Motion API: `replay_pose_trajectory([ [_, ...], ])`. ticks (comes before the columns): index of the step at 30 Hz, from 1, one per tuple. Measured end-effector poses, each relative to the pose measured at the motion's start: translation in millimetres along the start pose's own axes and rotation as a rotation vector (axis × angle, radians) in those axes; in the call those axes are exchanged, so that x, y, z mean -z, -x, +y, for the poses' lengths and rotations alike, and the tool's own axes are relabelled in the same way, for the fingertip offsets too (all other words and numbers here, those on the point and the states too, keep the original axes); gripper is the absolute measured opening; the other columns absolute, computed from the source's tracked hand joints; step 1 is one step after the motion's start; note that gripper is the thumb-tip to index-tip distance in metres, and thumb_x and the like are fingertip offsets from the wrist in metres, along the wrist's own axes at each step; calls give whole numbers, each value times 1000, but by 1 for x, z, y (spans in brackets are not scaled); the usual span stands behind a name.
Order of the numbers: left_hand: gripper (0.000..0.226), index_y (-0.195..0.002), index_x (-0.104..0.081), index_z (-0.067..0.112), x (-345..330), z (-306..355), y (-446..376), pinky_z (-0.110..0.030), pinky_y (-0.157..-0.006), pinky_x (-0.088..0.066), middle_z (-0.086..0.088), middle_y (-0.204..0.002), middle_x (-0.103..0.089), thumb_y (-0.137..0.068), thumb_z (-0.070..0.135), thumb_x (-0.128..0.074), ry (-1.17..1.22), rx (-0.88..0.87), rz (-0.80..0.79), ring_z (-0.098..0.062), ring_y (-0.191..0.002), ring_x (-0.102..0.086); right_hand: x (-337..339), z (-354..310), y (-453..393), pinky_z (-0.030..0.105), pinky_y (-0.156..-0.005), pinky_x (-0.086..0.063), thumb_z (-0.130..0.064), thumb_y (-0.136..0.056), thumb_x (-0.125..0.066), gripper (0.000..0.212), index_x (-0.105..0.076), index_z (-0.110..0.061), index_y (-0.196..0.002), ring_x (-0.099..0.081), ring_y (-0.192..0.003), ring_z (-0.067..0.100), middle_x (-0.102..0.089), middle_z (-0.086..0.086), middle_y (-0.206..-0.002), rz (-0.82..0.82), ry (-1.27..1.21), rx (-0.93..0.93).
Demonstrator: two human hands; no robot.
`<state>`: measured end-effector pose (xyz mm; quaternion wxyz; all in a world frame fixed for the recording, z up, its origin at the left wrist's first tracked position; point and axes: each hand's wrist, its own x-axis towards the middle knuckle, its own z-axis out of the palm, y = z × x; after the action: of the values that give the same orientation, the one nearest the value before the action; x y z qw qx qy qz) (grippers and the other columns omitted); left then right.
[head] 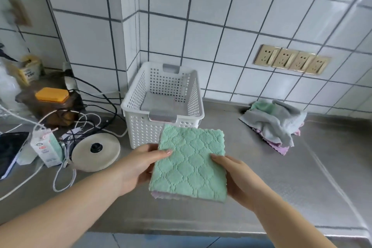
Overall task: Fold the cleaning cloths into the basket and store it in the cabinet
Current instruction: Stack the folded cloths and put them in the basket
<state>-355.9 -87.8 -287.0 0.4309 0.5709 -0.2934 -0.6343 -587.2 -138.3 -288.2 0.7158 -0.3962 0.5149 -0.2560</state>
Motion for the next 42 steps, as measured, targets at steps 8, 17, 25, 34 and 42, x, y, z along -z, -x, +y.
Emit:
replay_pose_trajectory([
  [8,52,-115,-62,9,25,111,-38,-51,-99,-46,-12,-108,-71,-66,26,-72,-38,-123,-124,-32,-105,-65,-31,-102,-20,49,-95,-48,-29,-86,-65,39,-57,-4,-115,-65,-101,33,-67,19,-114,82,10,182],
  [17,25,-110,-61,6,38,173,-98,-44,-71,-57,-21,-104,-70,-91,22,-60,213,20,-74,-32,-92,-68,-61,-162,-77,50,-98,-47,-17,-89,-62,29,-58,-9,-116,-63,-110,27,-67,11,-116,56,56,220],
  [25,35,-113,-61,7,53,180,-141,-45,-72,-55,-19,-103,-70,-83,23,-69,359,43,45,-33,-88,-69,-80,-190,-148,53,-83,-53,-9,-90,-60,26,-56,1,-113,-65,-101,35,-64,19,-113,143,-25,176],
  [34,30,-110,-58,9,51,155,-188,-41,-80,-49,-17,-101,-67,-83,19,-68,586,57,195,-31,-84,-63,-78,-183,-223,49,-77,-57,-14,-89,-59,33,-53,-9,-121,-67,-93,32,-65,12,-105,261,-8,133],
  [42,35,-115,-58,6,46,154,-248,-48,-96,-44,-16,-117,-59,-83,15,-64,699,129,434,-32,-106,-58,-80,-183,-303,52,-86,-54,-14,-83,-58,46,-51,-9,-128,-64,-98,32,-64,12,-112,281,154,109],
])
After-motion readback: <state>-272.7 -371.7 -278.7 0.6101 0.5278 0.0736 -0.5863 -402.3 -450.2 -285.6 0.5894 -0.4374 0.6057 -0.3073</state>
